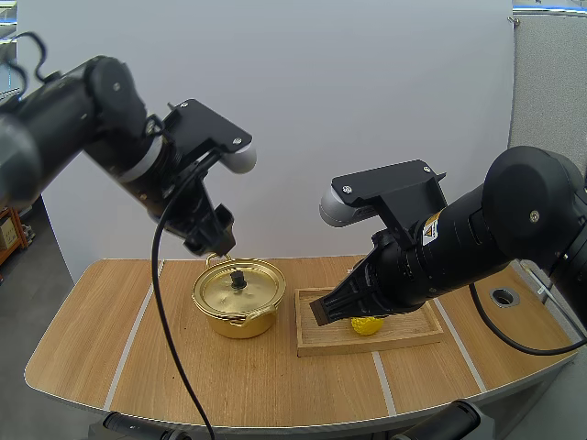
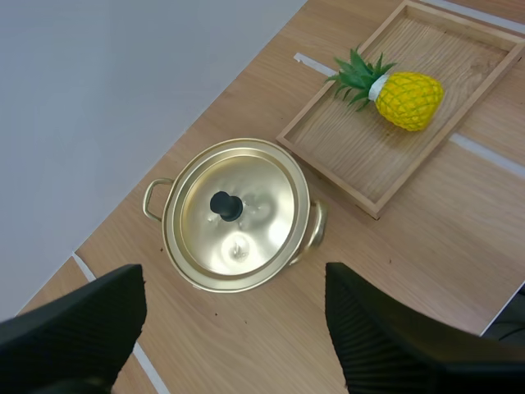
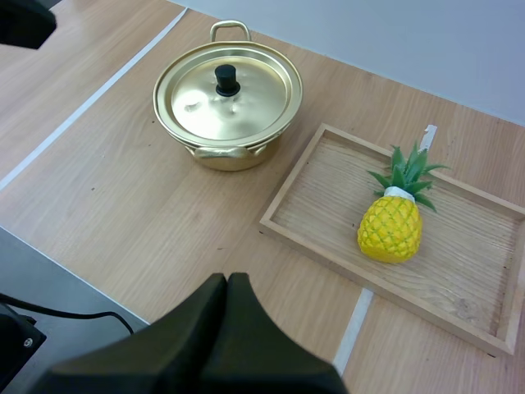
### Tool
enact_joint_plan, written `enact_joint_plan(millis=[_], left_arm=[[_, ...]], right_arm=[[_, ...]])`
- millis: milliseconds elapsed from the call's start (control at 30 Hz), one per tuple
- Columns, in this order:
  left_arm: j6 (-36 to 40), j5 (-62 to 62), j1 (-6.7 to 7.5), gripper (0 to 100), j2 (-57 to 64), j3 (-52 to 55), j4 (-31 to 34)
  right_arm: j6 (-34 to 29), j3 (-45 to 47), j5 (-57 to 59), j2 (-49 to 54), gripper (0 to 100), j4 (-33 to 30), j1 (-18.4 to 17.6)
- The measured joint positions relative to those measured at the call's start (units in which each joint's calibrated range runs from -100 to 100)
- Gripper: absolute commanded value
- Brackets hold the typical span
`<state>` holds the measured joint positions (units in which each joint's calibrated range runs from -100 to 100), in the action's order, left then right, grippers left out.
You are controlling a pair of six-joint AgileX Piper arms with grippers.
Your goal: Open the pot, put the grape inside, and close it
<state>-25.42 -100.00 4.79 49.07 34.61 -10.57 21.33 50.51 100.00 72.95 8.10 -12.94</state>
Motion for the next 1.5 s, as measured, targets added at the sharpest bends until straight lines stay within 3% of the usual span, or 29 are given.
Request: enact_joint_plan(millis=[200, 233, 267, 333, 367, 467, 633, 833, 1000, 1200, 1367, 1500], left_arm=[[1.33, 0.0, 0.0, 100, 8.67, 4.01, 0.0], [1.75, 0.0, 0.0, 95, 9.56, 4.59, 0.0], [2.36, 0.0, 0.0, 85, 10.55, 5.09, 0.0], [3.77, 0.0, 0.0, 53, 12.29, 5.96, 0.0], [4.32, 0.0, 0.0, 44, 12.92, 6.18, 0.0], [5.85, 0.0, 0.0, 0, 14.69, 6.97, 0.01], [7.3, 0.0, 0.0, 0, 17.22, 7.09, -0.38], [10.45, 0.0, 0.0, 0, 20.38, 7.51, -1.64], [11.9, 0.0, -0.47, 0, 24.08, 10.6, -1.77], [14.04, 0.0, -1.58, 0, 30.06, 16.59, -1.89], [22.72, 9.08, -1.77, 0, 32.77, 19.84, -2.0], [25.09, 16.6, -1.77, 0, 33.85, 21.64, -2.0]], right_arm=[[0.0, 0.0, 0.0, 0.0, 0, 0.0, 0.0], [0.0, 0.0, 0.0, 0.0, 0, 0.0, 0.0], [0.0, 0.0, 0.0, 0.0, 0, 0.0, 0.0], [0.0, 0.0, 0.0, 0.0, 0, 0.0, 0.0], [0.0, 0.0, 0.0, 0.0, 0, 0.0, 0.0], [-0.25, 0.0, 0.0, 0.0, 0, -0.72, 0.1], [-0.57, 0.0, 0.0, 0.0, 0, -2.15, 0.71], [-2.29, 0.04, 0.0, 0.71, 0, -4.03, 4.66], [-2.29, 0.04, 0.0, 8.65, 0, -4.03, 7.37], [-2.29, 0.04, -0.28, 17.63, 0, -3.91, 7.93], [-2.29, 0.04, -9.63, 22.49, 0, -3.91, 7.98], [-2.29, 1.79, -20.76, 23.98, 0, -3.81, 7.98]])
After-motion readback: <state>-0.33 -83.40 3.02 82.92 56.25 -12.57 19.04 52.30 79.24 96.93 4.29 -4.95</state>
